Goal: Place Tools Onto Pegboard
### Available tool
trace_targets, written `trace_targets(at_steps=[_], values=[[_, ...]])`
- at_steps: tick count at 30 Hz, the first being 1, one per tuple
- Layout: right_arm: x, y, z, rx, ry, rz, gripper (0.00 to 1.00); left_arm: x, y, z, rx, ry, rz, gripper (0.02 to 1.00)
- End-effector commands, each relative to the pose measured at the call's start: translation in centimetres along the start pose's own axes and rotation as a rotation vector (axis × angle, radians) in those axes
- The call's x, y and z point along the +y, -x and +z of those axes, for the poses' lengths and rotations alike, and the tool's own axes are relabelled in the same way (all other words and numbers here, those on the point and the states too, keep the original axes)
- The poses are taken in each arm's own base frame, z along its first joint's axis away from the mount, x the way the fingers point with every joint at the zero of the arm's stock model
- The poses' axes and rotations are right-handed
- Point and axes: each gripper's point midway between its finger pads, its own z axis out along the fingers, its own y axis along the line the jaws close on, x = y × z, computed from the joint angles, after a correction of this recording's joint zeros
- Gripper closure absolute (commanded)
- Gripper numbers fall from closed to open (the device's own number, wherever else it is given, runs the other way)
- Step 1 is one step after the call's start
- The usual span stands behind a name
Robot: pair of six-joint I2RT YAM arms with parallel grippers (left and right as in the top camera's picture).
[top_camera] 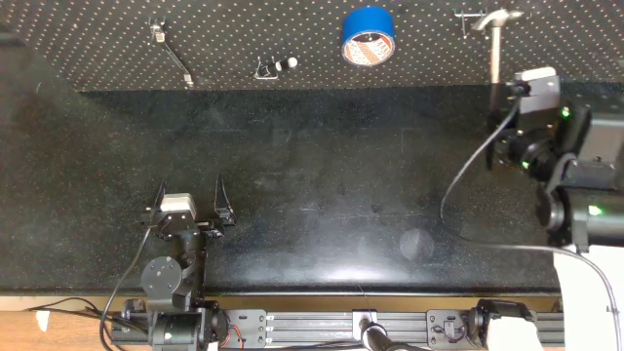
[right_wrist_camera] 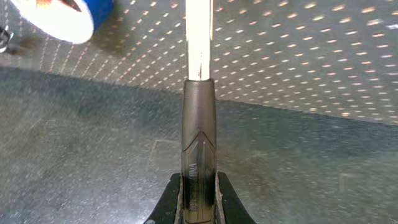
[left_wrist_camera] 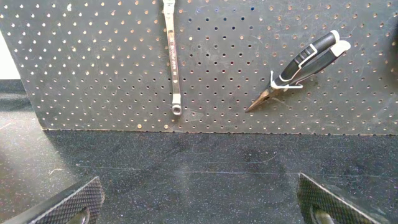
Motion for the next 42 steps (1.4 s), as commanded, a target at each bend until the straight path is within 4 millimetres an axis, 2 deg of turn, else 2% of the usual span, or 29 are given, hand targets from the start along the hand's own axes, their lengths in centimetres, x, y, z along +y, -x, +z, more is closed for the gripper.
trace_targets(at_steps=[1, 8, 14, 15, 16, 17, 20, 23, 25, 26, 28, 30, 35, 39, 42], values=[[0.4, -0.3, 2.6, 0.047, 0.034, 0.016, 0.928, -0.1, -0.1, 0.0, 0.0, -0.006, 0.013, 0.023], [-0.7, -0.2, 6.3, 0.064, 0.032, 0.02, 0.925, -0.1, -0.1, 0.0, 0.0, -0.006, 0.013, 0.023], [-1.8, -1.0, 7.5, 0.103, -0.009, 0.027, 0.923, -0.1, -0.1, 0.0, 0.0, -0.006, 0.013, 0.02], [-1.8, -1.2, 7.7, 0.111, -0.008, 0.029, 0.428, -0.1, -0.1, 0.0, 0.0, -0.006, 0.013, 0.023], [-1.8, -1.4, 7.8, 0.118, -0.006, 0.031, 0.119, -0.1, -0.1, 0.0, 0.0, -0.006, 0.013, 0.023], [-1.7, -1.6, 7.8, 0.129, -0.005, 0.034, 0.025, -0.1, -0.1, 0.0, 0.0, -0.006, 0.013, 0.023], [-1.2, -2.0, 7.4, 0.132, 0.003, 0.028, 0.025, -0.1, -0.1, 0.0, 0.0, -0.006, 0.013, 0.023], [0.4, -2.2, 7.0, -0.03, 0.014, -0.039, 0.025, -0.1, -0.1, 0.0, 0.0, -0.006, 0.013, 0.023], [1.4, -4.0, 5.9, -0.219, 0.012, -0.077, 0.025, -0.1, -0.1, 0.0, 0.0, -0.006, 0.013, 0.023], [1.6, -4.7, 5.4, -0.267, 0.009, -0.073, 0.027, -0.1, -0.1, 0.0, 0.0, -0.006, 0.013, 0.023], [2.1, -7.4, 3.9, -0.396, 0.003, -0.071, 0.025, -0.1, -0.1, 0.0, 0.0, -0.006, 0.013, 0.023], [2.4, -8.9, 3.1, -0.482, -0.005, -0.091, 0.025, -0.1, -0.1, 0.0, 0.0, -0.006, 0.013, 0.023], [2.6, -11.1, 2.3, -0.564, -0.001, -0.064, 0.025, -0.1, -0.1, 0.0, 0.0, -0.006, 0.013, 0.02], [1.9, -13.9, 2.5, -0.471, -0.064, -0.156, 0.025, -0.1, -0.1, 0.0, 0.0, -0.006, 0.013, 0.023], [1.3, -12.4, 1.0, -0.55, -0.141, -0.239, 0.027, -0.1, -0.1, 0.0, 0.0, -0.006, 0.013, 0.023]])
